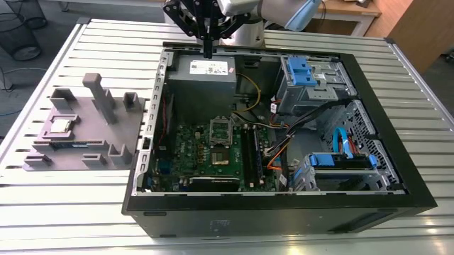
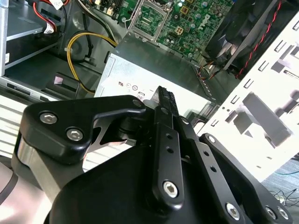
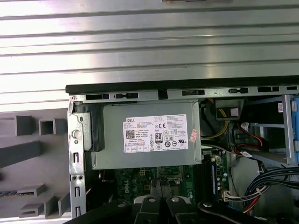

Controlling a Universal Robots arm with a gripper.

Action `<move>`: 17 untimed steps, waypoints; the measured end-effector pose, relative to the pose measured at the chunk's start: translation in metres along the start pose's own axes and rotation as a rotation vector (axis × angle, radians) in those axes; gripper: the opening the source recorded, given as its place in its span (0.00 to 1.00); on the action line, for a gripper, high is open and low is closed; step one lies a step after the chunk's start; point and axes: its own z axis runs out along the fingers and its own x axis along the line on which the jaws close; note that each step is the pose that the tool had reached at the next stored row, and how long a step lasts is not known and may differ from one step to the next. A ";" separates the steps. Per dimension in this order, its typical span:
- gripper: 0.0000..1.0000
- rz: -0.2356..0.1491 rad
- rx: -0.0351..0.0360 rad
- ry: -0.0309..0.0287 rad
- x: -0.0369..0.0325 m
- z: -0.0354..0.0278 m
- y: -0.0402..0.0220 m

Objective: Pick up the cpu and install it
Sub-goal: 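Reach for the cpu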

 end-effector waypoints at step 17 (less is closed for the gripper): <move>0.11 0.000 0.0000 0.0000 0.0065 -0.0002 -0.0005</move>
